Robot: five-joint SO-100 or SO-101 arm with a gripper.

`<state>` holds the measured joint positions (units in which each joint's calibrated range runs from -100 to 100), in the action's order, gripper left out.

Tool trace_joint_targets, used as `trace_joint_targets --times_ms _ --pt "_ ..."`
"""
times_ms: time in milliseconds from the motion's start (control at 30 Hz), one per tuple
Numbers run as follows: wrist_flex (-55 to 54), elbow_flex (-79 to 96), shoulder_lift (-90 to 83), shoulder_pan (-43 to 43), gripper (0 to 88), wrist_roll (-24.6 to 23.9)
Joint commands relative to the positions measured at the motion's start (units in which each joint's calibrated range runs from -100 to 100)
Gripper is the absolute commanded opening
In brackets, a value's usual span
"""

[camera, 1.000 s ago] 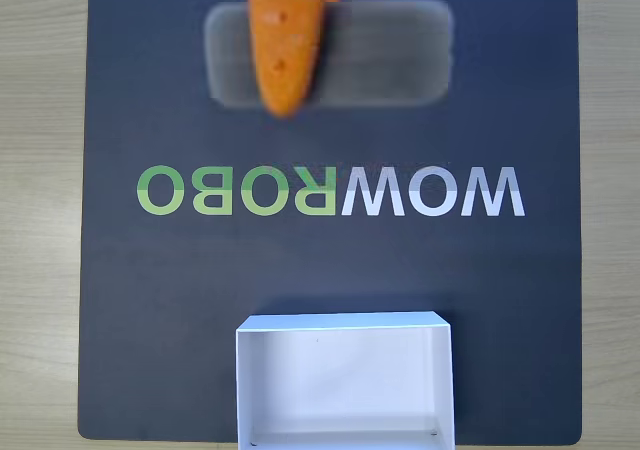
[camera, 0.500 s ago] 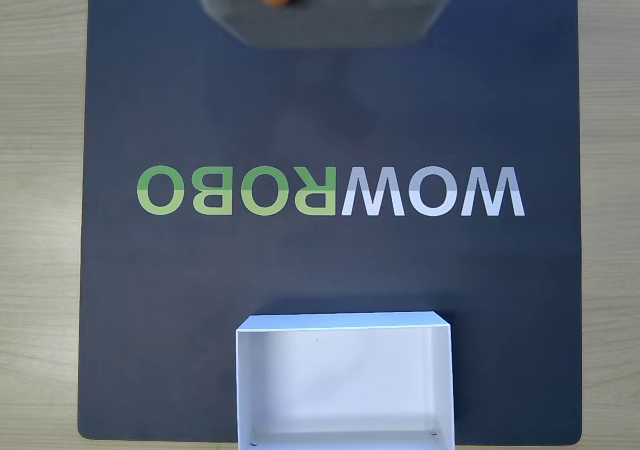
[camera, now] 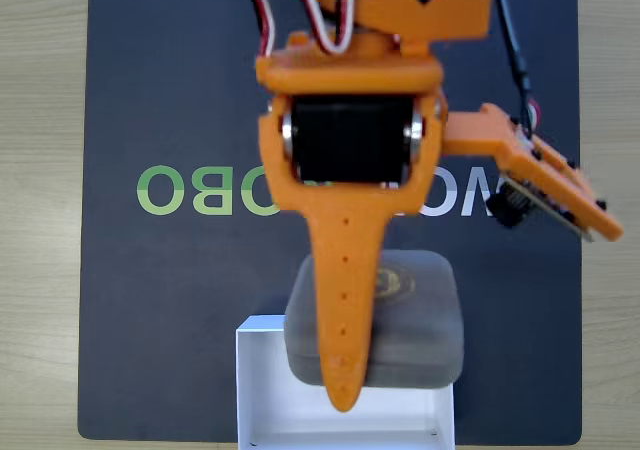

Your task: Grab the usb to bin

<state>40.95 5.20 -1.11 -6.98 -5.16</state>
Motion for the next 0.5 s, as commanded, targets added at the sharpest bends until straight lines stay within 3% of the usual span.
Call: trace_joint_targets --times_ms 0,267,467 --pt "3.4 -14.0 11.2 0.4 10.5 -1.3" --pt "12.7 -34.9 31.9 0.0 10.7 -2.1" --pt "13.3 -47.3 43.3 -0.3 10.2 -1.7"
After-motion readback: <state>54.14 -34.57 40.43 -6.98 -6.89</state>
